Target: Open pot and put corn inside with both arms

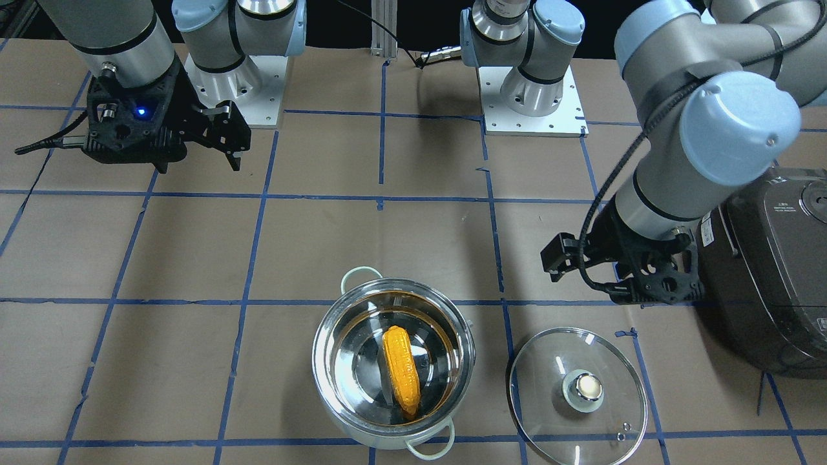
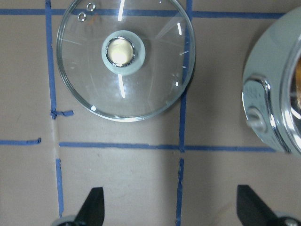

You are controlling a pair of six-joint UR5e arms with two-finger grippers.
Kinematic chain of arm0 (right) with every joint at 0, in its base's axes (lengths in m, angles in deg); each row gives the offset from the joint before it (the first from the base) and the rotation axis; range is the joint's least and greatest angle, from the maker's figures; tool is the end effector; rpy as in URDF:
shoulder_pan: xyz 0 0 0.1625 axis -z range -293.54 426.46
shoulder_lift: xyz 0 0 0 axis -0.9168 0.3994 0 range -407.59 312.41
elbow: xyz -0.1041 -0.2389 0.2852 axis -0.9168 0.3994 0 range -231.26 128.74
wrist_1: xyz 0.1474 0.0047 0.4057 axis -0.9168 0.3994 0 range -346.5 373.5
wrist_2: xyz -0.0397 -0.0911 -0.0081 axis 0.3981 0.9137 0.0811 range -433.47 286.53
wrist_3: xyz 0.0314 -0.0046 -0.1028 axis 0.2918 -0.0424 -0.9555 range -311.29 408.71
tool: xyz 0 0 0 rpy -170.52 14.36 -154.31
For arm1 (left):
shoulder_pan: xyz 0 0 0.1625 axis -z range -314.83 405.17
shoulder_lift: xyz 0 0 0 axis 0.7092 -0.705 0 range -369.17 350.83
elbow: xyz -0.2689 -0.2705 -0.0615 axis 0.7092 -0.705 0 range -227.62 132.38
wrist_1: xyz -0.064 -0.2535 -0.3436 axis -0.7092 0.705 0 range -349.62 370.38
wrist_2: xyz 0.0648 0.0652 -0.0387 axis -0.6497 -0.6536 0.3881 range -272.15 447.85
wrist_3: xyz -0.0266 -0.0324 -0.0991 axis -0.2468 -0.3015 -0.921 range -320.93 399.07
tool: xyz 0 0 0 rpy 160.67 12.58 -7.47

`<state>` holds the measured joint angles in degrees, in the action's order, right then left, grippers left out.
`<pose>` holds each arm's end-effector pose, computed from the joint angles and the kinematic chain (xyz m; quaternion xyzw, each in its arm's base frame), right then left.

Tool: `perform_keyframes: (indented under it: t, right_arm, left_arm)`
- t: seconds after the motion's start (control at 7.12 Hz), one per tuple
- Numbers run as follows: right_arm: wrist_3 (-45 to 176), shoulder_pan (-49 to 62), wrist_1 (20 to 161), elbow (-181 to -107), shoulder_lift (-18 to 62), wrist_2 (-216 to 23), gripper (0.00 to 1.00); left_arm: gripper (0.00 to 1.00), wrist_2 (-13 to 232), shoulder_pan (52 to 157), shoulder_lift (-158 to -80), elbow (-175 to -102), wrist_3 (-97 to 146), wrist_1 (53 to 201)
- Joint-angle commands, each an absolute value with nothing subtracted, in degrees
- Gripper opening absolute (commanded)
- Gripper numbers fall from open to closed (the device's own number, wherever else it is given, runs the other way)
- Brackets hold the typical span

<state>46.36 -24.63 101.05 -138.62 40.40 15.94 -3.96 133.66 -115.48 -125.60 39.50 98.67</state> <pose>0.1442 -0.5178 0.4424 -0.0299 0.9994 0.0158 0.0053 -0.1137 -0.6161 0.3906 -0.0091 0.9996 0.0228 0.0154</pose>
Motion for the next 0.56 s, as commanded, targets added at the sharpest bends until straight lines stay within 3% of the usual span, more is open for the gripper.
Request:
perform_keyframes:
  t: [0.0, 0.42]
  right_arm:
    - [46.51, -24.51, 103.15, -139.50, 41.09, 16.00, 0.98]
    - [50.73, -24.86, 106.40, -139.33, 40.65, 15.47, 0.96]
  left_arm:
    - [1.00, -3.82, 136.49, -110.96, -125.14, 40.12, 104.14]
    - [1.00, -0.66, 135.09, -110.07, -125.23, 44.06, 103.45]
